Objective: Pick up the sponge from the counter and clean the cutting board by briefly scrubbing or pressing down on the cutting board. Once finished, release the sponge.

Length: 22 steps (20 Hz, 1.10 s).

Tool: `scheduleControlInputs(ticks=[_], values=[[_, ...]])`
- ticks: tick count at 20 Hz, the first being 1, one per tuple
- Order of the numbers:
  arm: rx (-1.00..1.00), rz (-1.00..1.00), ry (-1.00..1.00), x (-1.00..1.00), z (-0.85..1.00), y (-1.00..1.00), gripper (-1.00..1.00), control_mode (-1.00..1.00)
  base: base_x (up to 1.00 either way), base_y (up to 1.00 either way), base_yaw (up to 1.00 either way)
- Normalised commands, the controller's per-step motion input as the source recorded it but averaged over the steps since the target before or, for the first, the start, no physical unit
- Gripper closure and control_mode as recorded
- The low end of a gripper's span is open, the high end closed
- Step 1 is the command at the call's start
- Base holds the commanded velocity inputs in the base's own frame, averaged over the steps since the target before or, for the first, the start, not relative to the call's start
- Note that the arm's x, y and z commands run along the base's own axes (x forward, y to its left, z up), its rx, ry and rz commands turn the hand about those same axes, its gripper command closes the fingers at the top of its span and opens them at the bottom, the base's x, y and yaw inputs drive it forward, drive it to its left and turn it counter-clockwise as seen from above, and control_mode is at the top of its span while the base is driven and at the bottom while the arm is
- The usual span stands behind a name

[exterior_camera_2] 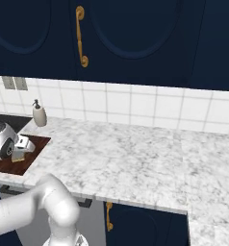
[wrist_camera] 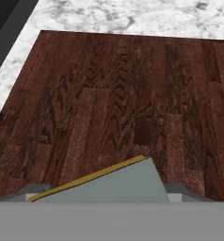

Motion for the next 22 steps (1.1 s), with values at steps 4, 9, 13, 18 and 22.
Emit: scheduleControlInputs(ticks=[4, 9, 13, 18, 22], values=[[0.11, 0.24, 0.00, -1.00, -0.56, -0.54, 1.00, -1.00, 0.00, 0.00, 0.00], [0.09, 0.13, -0.01, -0.45, -0.46, -0.63, 1.00, -1.00, 0.00, 0.00, 0.00], [0.08, 0.03, -0.11, 0.29, -0.31, -0.63, 1.00, -1.00, 0.00, 0.00, 0.00], [0.08, 0.02, -0.17, 0.56, -0.27, -0.46, 1.00, -1.00, 0.00, 0.00, 0.00], [0.09, 0.02, -0.22, 0.62, -0.37, -0.47, 1.00, -1.00, 0.00, 0.00, 0.00]])
